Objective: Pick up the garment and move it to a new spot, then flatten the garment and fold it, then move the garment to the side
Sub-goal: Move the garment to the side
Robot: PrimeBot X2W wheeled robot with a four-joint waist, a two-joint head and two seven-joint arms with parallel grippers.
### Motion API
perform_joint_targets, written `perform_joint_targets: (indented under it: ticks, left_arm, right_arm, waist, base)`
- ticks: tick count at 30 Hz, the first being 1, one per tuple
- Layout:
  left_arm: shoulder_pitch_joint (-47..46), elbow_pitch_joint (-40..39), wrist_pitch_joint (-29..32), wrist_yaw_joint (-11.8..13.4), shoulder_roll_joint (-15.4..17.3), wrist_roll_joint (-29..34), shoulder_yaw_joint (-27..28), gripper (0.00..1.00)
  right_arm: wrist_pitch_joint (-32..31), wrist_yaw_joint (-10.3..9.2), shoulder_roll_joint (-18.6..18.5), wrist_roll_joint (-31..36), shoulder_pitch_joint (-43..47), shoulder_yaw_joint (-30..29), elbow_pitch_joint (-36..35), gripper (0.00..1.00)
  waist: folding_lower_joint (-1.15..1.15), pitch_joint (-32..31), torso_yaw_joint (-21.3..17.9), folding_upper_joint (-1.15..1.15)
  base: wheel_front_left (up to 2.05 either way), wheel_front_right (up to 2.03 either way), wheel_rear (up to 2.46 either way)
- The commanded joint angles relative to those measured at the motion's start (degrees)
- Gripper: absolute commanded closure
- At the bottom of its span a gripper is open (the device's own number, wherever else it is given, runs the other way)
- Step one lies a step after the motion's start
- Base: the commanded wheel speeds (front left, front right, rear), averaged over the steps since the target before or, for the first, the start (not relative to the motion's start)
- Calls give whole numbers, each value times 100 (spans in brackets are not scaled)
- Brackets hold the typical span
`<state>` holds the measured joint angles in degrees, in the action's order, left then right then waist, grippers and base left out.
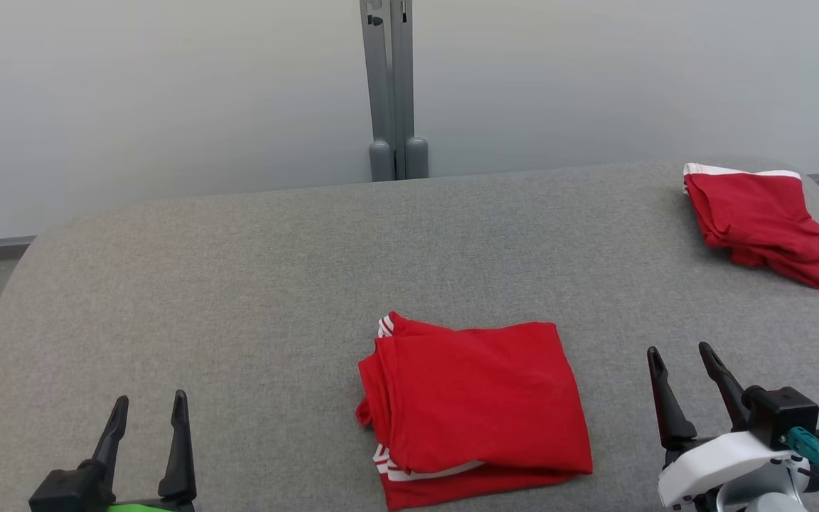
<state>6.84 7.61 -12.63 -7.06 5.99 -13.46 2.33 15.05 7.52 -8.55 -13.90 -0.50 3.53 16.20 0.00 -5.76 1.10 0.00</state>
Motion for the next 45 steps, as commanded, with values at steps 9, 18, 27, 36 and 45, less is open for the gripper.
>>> perform_joint_targets:
  ticks: [9,18,27,36,45]
  left_arm:
    - [187,-217,224,54,77,-91,-30,0]
    - [230,-278,267,108,94,-125,-64,0]
    - [124,-200,197,163,111,-102,-123,0]
    - [-60,-78,118,212,78,-28,-246,0]
    - [-230,79,31,217,48,-17,-372,0]
  right_arm:
    - [-46,-9,10,62,93,-43,-59,0]
    - [-103,-9,16,79,127,-30,-106,0]
    - [-213,-9,64,200,-318,446,-65,0]
    - [-464,-10,202,325,-1076,719,608,0]
    - [-435,-10,281,303,-1345,558,2012,0]
  waist:
    - [0,-5,17,0]
    - [0,9,38,0]
    - [0,104,142,0]
    - [0,278,344,0]
    - [0,487,544,0]
  base:
    - [0,0,0]
    - [0,0,0]
    - [0,0,0]
    - [0,0,0]
    - [0,0,0]
